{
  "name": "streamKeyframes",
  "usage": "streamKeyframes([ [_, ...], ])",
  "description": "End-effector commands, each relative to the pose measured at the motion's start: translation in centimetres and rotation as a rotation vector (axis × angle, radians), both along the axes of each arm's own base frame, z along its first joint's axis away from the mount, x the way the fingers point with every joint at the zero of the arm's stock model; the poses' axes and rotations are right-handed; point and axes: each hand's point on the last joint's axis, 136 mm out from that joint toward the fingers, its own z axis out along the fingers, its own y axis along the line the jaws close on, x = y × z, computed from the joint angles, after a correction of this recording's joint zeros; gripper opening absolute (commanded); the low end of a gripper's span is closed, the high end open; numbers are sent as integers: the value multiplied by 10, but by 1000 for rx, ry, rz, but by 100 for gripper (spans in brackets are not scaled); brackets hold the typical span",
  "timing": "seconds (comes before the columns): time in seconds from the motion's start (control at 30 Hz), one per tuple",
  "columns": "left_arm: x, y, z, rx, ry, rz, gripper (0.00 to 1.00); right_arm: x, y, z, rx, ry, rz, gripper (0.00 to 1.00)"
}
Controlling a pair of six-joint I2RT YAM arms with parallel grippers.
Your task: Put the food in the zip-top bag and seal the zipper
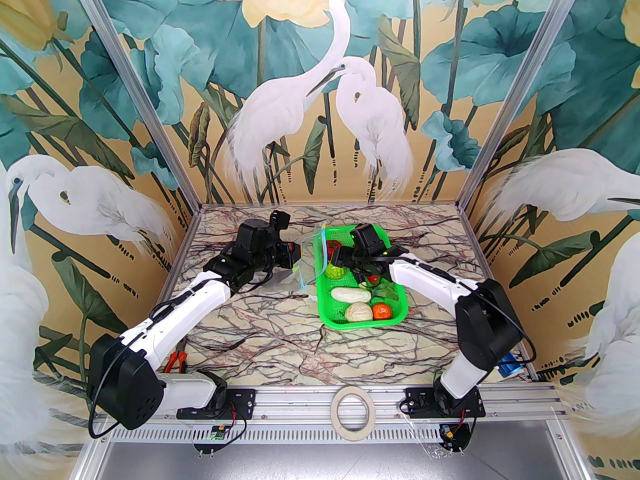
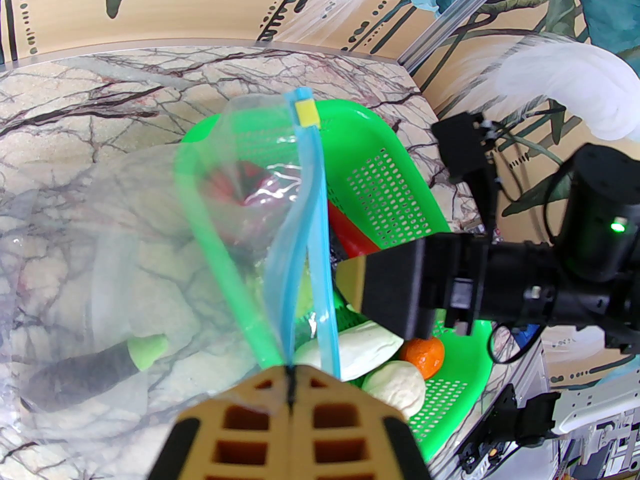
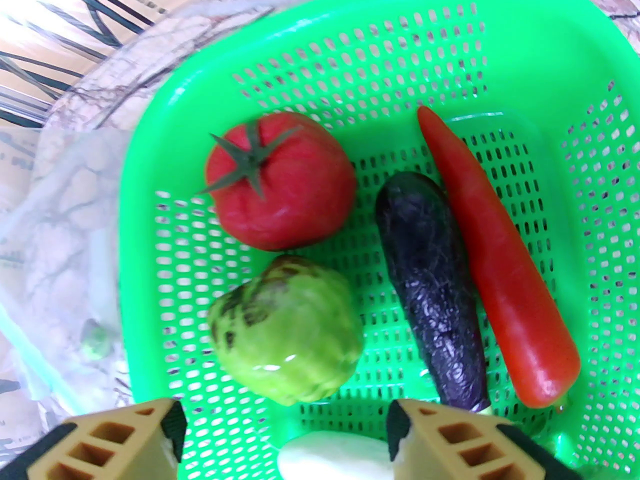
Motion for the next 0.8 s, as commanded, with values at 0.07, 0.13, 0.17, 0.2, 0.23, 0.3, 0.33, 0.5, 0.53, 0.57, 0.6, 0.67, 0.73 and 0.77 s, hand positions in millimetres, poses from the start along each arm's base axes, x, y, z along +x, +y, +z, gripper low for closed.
streamKeyframes([
  [0.07, -4, -1, 5, 9, -11, -21, 0, 7, 12, -24, -11, 62, 40, 77],
  [0.13, -4, 0, 5, 11, -10, -20, 0, 10, 18, -29, 3, 75, 48, 77],
  [0.17, -4, 0, 5, 11, -10, -19, 0, 11, 21, -31, 15, 80, 52, 78],
  [0.2, -5, 0, 4, 14, -8, -19, 0, 12, 24, -33, 27, 85, 55, 79],
  [0.23, -4, 0, 5, 13, -11, -19, 0, 12, 26, -35, 33, 91, 57, 80],
  [0.3, -5, 0, 4, 14, -9, -17, 0, 13, 29, -39, 46, 99, 60, 81],
  [0.33, -5, 0, 4, 13, -9, -17, 0, 13, 30, -41, 51, 101, 61, 81],
  [0.5, -5, 0, 3, 11, -5, -19, 0, 15, 33, -49, 51, 112, 63, 81],
  [0.53, -5, 0, 3, 10, -7, -18, 0, 16, 34, -50, 49, 116, 63, 81],
  [0.57, -5, 0, 3, 11, -5, -18, 0, 16, 33, -54, 45, 120, 62, 81],
  [0.6, -5, 0, 3, 10, -5, -18, 0, 17, 34, -56, 43, 126, 63, 81],
  [0.67, -5, 0, 3, 10, -5, -19, 0, 17, 34, -61, 41, 132, 61, 80],
  [0.73, -6, 0, 3, 10, -4, -19, 0, 18, 34, -64, 44, 133, 57, 78],
  [0.77, -5, 0, 2, 11, -3, -19, 0, 19, 35, -66, 44, 133, 57, 77],
])
